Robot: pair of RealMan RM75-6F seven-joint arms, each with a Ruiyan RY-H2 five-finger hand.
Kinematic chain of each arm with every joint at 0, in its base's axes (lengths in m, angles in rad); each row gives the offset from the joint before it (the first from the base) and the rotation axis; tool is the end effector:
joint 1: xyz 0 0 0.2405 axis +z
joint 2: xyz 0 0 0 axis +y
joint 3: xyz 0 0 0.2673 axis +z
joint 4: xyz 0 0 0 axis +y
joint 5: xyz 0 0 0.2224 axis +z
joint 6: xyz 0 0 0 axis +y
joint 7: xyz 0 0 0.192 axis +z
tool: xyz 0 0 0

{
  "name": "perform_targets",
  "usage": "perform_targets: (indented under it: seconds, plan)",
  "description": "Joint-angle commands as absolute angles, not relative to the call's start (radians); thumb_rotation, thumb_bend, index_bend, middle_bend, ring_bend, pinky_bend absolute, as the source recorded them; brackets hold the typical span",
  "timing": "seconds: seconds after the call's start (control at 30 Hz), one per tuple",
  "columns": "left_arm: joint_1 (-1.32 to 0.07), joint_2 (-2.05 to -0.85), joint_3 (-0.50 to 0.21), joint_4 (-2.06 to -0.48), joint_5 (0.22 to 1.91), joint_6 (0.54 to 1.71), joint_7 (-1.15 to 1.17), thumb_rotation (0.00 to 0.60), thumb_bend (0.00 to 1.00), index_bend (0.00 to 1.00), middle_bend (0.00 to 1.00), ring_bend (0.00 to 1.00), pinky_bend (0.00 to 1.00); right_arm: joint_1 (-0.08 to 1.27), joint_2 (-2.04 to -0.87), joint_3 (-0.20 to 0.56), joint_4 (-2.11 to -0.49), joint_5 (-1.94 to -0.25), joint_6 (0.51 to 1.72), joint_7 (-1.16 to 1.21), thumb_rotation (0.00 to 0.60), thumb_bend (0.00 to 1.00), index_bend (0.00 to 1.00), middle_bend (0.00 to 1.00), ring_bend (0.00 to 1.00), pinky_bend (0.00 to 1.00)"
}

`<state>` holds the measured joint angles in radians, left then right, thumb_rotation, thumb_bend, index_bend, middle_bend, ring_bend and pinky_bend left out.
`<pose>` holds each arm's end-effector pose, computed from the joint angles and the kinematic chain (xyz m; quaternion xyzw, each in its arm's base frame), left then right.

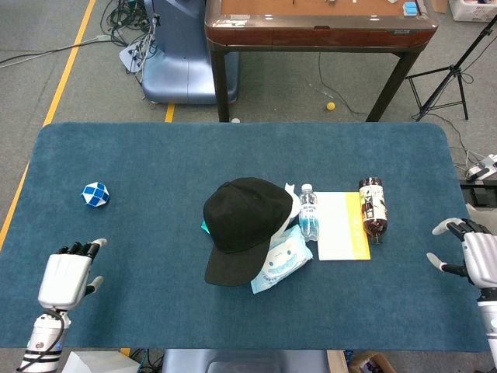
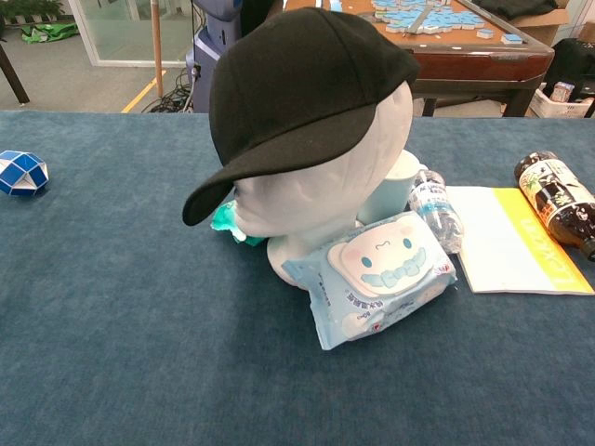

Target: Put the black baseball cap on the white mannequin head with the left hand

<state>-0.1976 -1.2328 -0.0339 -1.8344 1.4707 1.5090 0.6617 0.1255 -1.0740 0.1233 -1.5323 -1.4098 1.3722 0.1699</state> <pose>-0.2420 0.2508 0.1032 -0.6674 -0.2564 -0.3175 0.6229 -0.3518 -0.2623 0.1812 0.5610 -0.4208 0.3964 0.5925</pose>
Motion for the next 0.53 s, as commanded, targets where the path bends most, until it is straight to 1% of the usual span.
perform_targets:
  seconds: [0.03, 0.13, 0.27, 0.33, 0.53]
  plan:
    - [-0.179, -1.182, -0.047, -1.864, 1.437, 1.502, 0.615, 0.6, 0.0, 0.35, 0.48, 0.42, 0.53, 0.118, -1.087, 0.105, -1.533, -1.468, 1.415, 0.175, 0.6, 0.17, 0.45, 0.38, 0.28, 0.3]
    - [-0.166, -1.153, -0.051, -1.876, 1.416, 1.507, 0.571, 0.6, 0.0, 0.39, 0.49, 0.44, 0.54, 0.114, -1.095, 0.09, -1.528, -1.507, 1.439, 0.171, 0.6, 0.17, 0.45, 0.38, 0.28, 0.3]
    - [-0.146, -1.123, -0.055, -1.871, 1.388, 1.512, 0.499, 0.6, 0.0, 0.4, 0.51, 0.45, 0.56, 0.115, -1.103, 0.077, -1.526, -1.536, 1.45, 0.157, 0.6, 0.17, 0.45, 0.38, 0.28, 0.3]
    - [-0.146, -1.104, -0.056, -1.876, 1.374, 1.502, 0.501, 0.6, 0.0, 0.4, 0.51, 0.45, 0.57, 0.119, -1.106, 0.077, -1.524, -1.534, 1.444, 0.151, 0.6, 0.17, 0.45, 0.38, 0.28, 0.3]
    - [-0.148, -1.099, -0.061, -1.873, 1.354, 1.483, 0.476, 0.6, 0.0, 0.41, 0.51, 0.45, 0.57, 0.139, -1.116, 0.083, -1.519, -1.503, 1.399, 0.132, 0.6, 0.17, 0.45, 0.38, 0.28, 0.3]
